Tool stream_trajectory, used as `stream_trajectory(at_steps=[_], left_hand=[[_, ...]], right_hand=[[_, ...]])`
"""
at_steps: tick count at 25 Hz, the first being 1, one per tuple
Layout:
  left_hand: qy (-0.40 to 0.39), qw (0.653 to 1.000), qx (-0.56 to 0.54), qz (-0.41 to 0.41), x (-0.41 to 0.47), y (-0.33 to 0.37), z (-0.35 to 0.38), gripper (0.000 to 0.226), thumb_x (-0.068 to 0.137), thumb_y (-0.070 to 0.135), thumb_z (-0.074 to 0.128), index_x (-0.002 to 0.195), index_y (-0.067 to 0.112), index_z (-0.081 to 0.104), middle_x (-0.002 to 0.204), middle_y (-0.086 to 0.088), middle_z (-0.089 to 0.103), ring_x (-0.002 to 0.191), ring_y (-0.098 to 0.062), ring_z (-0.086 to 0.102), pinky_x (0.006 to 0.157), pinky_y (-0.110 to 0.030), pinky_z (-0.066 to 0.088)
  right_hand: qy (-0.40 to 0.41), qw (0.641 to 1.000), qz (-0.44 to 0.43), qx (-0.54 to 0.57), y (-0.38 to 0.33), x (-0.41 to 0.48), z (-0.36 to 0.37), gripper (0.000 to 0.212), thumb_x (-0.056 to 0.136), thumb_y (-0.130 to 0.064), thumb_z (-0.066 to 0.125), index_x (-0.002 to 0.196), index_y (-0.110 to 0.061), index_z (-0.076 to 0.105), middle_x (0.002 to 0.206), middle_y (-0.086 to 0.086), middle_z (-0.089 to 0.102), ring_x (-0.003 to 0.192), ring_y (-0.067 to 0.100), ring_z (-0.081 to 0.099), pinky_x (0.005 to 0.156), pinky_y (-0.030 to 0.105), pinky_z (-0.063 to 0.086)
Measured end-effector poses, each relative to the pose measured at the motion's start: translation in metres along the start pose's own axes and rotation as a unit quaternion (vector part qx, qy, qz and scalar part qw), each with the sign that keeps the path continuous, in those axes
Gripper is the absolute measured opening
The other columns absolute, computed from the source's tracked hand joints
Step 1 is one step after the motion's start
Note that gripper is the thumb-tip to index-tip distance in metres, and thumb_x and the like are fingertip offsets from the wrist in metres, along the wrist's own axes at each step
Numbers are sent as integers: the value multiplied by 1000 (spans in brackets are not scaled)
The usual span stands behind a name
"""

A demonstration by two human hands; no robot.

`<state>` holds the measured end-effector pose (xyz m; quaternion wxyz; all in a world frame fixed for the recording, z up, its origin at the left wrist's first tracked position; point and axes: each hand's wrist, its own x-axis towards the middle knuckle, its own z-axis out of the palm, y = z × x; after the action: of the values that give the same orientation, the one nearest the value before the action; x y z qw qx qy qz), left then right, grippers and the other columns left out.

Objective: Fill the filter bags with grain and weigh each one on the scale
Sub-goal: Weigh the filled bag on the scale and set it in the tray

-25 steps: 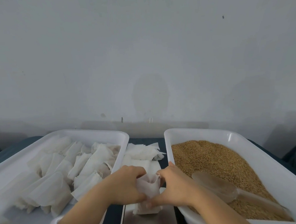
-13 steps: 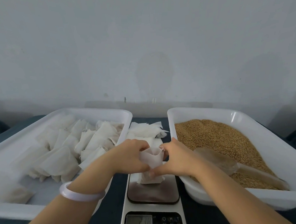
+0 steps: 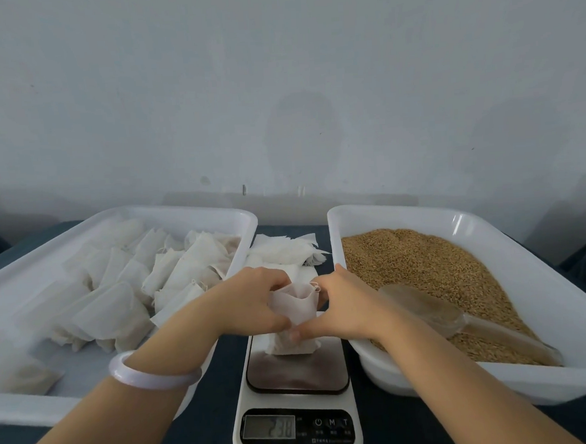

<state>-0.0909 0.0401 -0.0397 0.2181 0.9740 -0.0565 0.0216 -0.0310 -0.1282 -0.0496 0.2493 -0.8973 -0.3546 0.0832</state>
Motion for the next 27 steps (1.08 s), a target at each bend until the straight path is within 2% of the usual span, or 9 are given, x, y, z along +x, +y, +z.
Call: stream_trajectory(at_steps=[3,4,7,10,15,27], left_hand=[[0,1000,6,-1,1,1,-2,20,71,23,69,73,20,50,68,9,51,68,-14,50,62,-28,41],[-2,1000,6,-2,1,1,-2,22,71,23,69,71,24,48,68,10,51,68,-13,51,62,-27,41],[-1,1000,8,-2,0,2,-1,25,71,22,70,70,28,45,69,10,51,68,-11,51,62,-27,41],[6,1000,3,1,-1,3,-1,22,71,20,70,75,26,49,68,12,50,63,-3,48,56,-20,38],[5,1000,0,-2,-1,0,-1,20,72,20,71,76,24,52,67,11,51,61,-4,48,54,-21,36],[4,1000,-1,-5,0,-1,0,21,71,22,71,78,26,52,69,11,53,64,-3,50,55,-20,36]], right_hand=[[2,1000,0,12,-2,-1,-3,47,55,-49,84,75,-14,59,78,1,53,84,14,43,63,27,39],[1,1000,2,10,-2,-1,-4,48,55,-49,83,75,-13,59,78,1,54,83,13,44,63,27,39],[6,1000,-1,7,-3,-3,-4,50,57,-49,83,79,-10,62,83,6,62,86,17,52,85,34,45],[14,1000,1,11,-5,-4,-5,57,54,-50,84,85,-7,64,89,10,66,86,22,60,79,39,48],[7,1000,3,12,-6,-3,-2,61,53,-50,84,91,-6,64,95,10,65,90,24,61,80,39,49],[0,1000,6,14,-6,-3,-4,54,57,-47,83,88,-7,64,92,9,66,91,22,59,81,38,49]])
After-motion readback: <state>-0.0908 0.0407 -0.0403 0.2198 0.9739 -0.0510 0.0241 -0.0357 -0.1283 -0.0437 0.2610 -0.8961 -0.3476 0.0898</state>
